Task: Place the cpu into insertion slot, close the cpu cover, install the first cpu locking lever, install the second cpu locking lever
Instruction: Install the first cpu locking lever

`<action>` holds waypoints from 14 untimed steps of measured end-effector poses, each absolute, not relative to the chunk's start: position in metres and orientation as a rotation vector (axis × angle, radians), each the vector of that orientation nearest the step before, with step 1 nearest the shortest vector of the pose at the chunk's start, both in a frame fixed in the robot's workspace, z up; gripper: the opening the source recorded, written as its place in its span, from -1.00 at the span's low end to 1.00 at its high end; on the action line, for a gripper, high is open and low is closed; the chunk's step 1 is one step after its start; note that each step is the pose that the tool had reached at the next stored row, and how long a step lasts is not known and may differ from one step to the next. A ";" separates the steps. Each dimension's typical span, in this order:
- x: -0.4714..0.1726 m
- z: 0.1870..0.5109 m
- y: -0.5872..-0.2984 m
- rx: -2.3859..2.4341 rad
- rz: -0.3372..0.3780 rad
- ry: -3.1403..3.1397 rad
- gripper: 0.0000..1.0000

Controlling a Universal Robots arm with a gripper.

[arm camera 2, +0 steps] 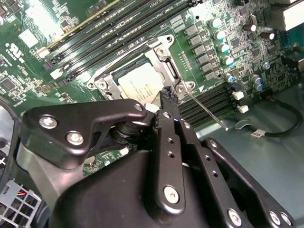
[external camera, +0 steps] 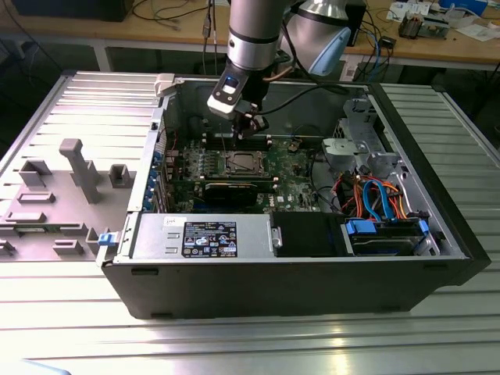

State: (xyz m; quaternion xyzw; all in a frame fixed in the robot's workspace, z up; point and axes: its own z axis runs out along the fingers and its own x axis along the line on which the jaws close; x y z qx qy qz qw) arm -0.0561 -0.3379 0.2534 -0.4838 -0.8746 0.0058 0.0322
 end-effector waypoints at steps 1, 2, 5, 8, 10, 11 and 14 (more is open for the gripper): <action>-0.056 0.253 -0.338 -1.469 0.019 -2.704 -0.79; -0.056 0.253 -0.338 -1.446 0.020 -2.716 -0.79; -0.056 0.253 -0.338 -1.389 0.022 -2.747 -0.79; -0.056 0.253 -0.338 -1.330 0.024 -2.776 -0.79; -0.056 0.253 -0.338 -1.257 0.026 -2.810 -0.79; -0.056 0.253 -0.338 -1.230 0.027 -2.822 -0.79; -0.056 0.253 -0.338 -1.105 0.031 -2.874 -0.79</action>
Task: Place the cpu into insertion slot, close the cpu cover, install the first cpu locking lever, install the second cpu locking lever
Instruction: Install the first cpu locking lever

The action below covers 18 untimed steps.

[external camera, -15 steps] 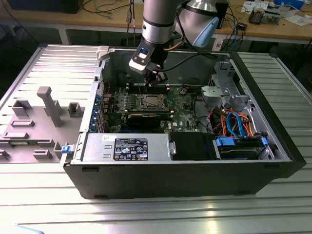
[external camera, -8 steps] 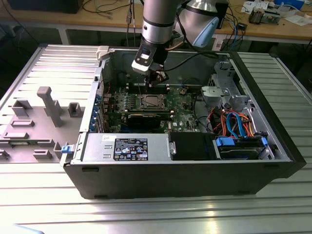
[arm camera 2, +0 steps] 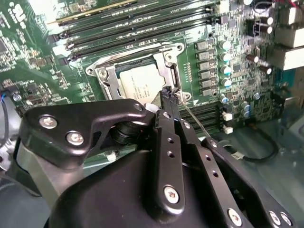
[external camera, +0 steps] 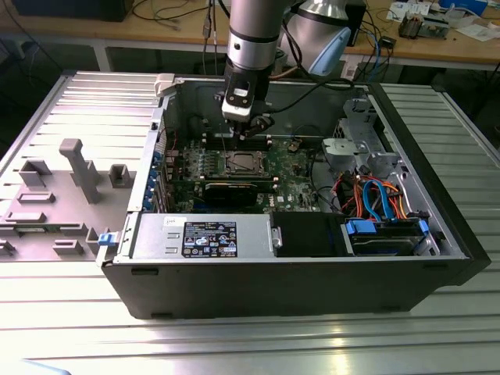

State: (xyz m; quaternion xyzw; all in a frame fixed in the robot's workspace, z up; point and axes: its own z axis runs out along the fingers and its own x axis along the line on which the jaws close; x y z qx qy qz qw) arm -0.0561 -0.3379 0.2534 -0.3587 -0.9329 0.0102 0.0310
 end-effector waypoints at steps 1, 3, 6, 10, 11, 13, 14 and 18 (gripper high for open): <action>-0.056 0.253 -0.338 -1.083 0.032 -2.883 -0.79; -0.056 0.253 -0.338 -1.081 0.032 -2.884 -0.79; -0.056 0.253 -0.338 -1.077 0.032 -2.885 -0.79; -0.056 0.253 -0.338 -1.076 0.032 -2.885 -0.79; -0.056 0.253 -0.338 -1.076 0.032 -2.885 -0.79; -0.056 0.253 -0.338 -1.076 0.032 -2.885 -0.79; -0.056 0.253 -0.338 -1.076 0.032 -2.885 -0.79; -0.056 0.253 -0.338 -1.059 0.033 -2.892 -0.79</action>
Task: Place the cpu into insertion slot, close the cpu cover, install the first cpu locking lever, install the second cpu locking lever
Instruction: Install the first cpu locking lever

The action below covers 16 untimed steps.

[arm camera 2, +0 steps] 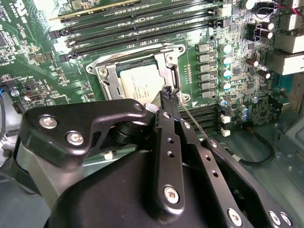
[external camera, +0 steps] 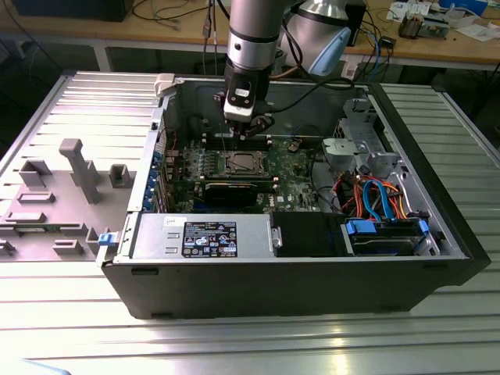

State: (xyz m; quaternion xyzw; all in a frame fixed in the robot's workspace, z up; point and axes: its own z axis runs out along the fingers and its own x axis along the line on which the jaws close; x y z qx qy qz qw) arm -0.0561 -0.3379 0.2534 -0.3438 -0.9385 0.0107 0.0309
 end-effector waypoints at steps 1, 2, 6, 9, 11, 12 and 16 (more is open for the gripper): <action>-0.056 0.253 -0.338 -1.034 0.034 -2.901 -0.79; -0.056 0.253 -0.338 -1.016 0.034 -2.908 -0.79; -0.056 0.253 -0.338 -0.949 0.037 -2.931 -0.79; -0.056 0.259 -0.338 -0.943 0.037 -2.933 -0.79; -0.056 0.259 -0.338 -0.923 0.037 -2.939 -0.79; -0.056 0.258 -0.338 -0.904 0.038 -2.945 -0.79; -0.056 0.258 -0.338 -0.804 0.042 -2.975 -0.79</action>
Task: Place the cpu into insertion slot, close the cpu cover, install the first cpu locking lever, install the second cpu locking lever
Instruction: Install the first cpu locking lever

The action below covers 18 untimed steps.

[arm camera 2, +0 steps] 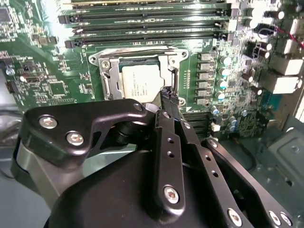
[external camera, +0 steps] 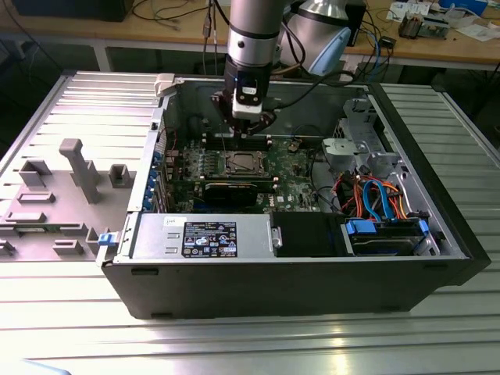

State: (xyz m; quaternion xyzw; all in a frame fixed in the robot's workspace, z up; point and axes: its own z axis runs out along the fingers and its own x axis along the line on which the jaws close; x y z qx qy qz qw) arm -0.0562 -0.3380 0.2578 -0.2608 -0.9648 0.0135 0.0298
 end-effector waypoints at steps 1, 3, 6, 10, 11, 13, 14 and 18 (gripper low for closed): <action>-0.056 0.258 -0.338 -0.785 0.042 -2.980 -0.79; -0.056 0.257 -0.338 -0.716 0.044 -2.998 -0.79; -0.056 0.257 -0.338 -0.659 0.046 -3.012 -0.79; -0.060 0.257 -0.338 -0.653 0.045 -3.017 -0.79; -0.061 0.257 -0.338 -0.654 0.041 -3.030 -0.79; -0.062 0.257 -0.338 -0.659 0.033 -3.055 -0.79; -0.063 0.257 -0.338 -0.662 0.028 -3.070 -0.79; -0.063 0.257 -0.338 -0.606 0.027 -3.084 -0.79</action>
